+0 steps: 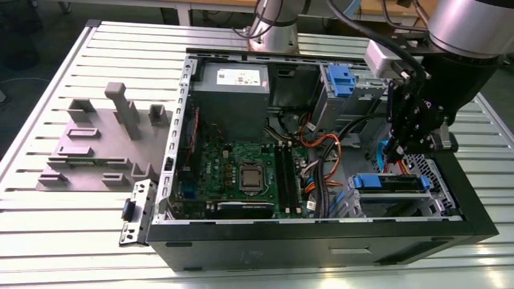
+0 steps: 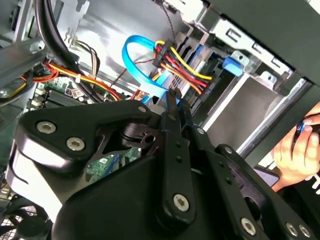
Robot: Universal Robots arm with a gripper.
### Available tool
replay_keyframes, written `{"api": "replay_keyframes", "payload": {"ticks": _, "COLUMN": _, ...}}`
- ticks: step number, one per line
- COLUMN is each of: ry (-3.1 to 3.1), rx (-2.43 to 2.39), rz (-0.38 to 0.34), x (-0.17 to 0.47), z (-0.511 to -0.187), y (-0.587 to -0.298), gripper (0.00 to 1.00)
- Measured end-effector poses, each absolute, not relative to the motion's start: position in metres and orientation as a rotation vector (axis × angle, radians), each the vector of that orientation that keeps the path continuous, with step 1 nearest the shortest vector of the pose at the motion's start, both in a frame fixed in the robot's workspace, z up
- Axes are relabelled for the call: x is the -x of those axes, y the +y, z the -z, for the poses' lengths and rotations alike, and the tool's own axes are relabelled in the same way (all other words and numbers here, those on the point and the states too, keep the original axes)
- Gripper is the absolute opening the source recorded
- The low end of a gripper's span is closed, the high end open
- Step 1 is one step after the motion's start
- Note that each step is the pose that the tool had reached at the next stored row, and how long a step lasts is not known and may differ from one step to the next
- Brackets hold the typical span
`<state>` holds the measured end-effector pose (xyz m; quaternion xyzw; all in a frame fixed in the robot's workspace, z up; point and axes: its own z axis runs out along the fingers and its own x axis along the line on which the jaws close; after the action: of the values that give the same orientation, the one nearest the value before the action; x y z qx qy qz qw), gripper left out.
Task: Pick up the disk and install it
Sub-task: 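Insert the second disk wire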
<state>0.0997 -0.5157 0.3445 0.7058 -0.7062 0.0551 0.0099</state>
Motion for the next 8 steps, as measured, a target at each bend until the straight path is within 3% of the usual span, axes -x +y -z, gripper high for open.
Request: {"api": "replay_keyframes", "payload": {"ticks": 8, "ry": -2.218, "rx": -2.216, "rz": -0.148, "x": -0.098, "z": -0.343, "y": -0.529, "gripper": 0.16}}
